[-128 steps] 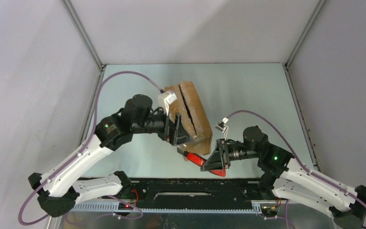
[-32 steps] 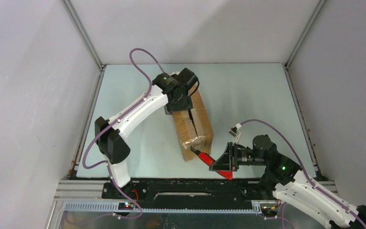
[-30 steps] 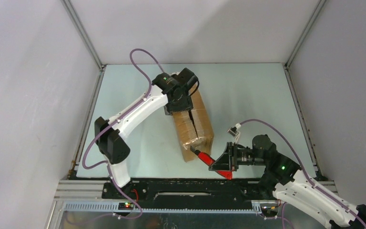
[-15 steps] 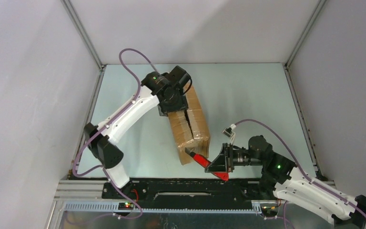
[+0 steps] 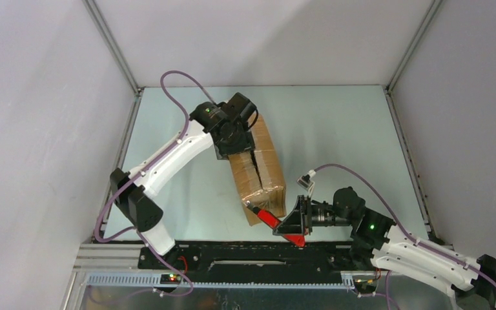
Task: Unpack the express box
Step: Cut the express box at the center of the board.
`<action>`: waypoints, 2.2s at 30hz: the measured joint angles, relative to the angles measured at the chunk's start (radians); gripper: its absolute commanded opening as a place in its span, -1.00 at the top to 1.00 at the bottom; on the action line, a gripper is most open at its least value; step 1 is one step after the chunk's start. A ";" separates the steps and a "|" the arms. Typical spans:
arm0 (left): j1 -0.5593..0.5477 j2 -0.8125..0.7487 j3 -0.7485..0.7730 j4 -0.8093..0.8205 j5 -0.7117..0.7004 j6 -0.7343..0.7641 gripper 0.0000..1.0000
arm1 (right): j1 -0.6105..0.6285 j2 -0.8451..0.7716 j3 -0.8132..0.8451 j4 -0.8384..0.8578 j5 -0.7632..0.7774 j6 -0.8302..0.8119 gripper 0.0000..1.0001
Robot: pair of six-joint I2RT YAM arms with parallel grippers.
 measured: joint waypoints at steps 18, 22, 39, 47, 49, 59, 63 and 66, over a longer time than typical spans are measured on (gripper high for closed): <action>0.031 -0.021 -0.079 0.061 0.045 -0.001 1.00 | 0.023 -0.021 0.000 -0.050 0.018 -0.020 1.00; 0.039 -0.026 -0.092 0.070 0.053 -0.001 1.00 | 0.034 -0.019 0.001 -0.084 0.019 -0.032 1.00; 0.048 -0.034 -0.120 0.101 0.065 -0.001 1.00 | 0.044 -0.056 0.018 -0.137 0.017 -0.050 1.00; 0.049 -0.048 -0.138 0.117 0.070 0.000 1.00 | -0.002 0.039 0.019 -0.084 0.017 -0.050 1.00; 0.049 -0.051 -0.140 0.120 0.070 0.000 1.00 | -0.010 0.045 0.019 -0.069 0.011 -0.049 1.00; 0.052 -0.053 -0.140 0.126 0.071 0.000 1.00 | -0.017 0.043 0.019 -0.049 0.008 -0.046 1.00; 0.052 -0.053 -0.140 0.127 0.072 0.000 1.00 | -0.018 0.039 0.019 -0.048 0.008 -0.046 1.00; 0.052 -0.053 -0.140 0.127 0.073 0.000 1.00 | -0.018 0.039 0.019 -0.046 0.008 -0.046 1.00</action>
